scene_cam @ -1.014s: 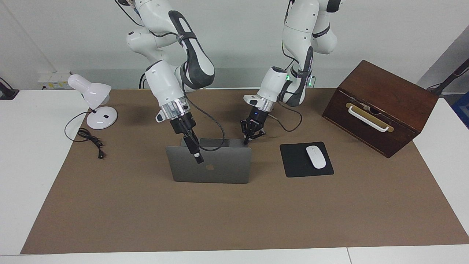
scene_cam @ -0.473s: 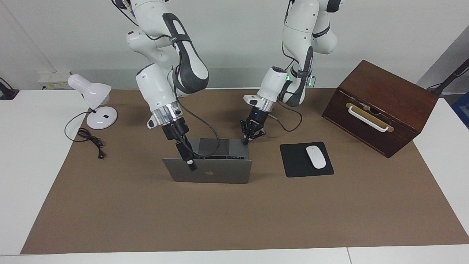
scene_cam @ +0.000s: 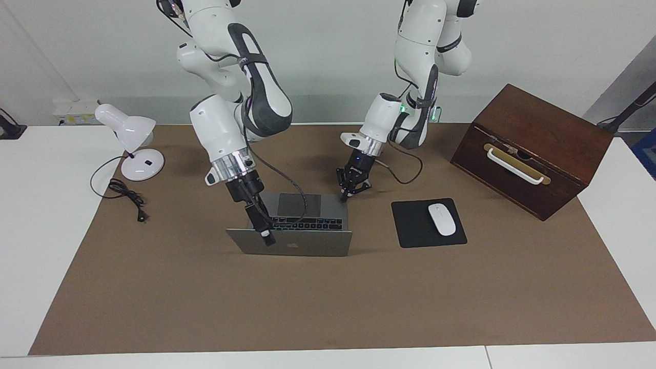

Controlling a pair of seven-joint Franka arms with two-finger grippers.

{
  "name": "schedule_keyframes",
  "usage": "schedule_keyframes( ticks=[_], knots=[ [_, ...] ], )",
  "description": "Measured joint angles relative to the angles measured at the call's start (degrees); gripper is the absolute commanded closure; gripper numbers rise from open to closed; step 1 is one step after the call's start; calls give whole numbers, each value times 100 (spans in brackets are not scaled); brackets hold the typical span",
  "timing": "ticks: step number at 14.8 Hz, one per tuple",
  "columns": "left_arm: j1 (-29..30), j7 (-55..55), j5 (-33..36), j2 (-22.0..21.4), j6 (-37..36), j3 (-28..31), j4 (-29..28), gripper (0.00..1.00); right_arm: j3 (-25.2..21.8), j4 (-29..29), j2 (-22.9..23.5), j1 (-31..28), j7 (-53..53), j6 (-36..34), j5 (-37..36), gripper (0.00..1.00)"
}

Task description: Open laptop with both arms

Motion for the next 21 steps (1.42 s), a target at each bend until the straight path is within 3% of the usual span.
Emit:
schedule_keyframes(
  ticks=[7,15,18,21],
  knots=[
    [0,3,-7,1,4,0,2,100,19,116,-117,-2,206,-587,5,0],
    [0,-297,-109,-21,19,0,187,100,22,-112,-1016,163,944,-1182,11,0],
    [30,-395,-121,-132,-126,8,220,100,-58,-172,-1630,-245,937,-2251,-273,0],
    [157,-416,-128,-464,-947,19,361,100,-107,219,-2136,-1209,919,-3895,-1339,0]
  ],
)
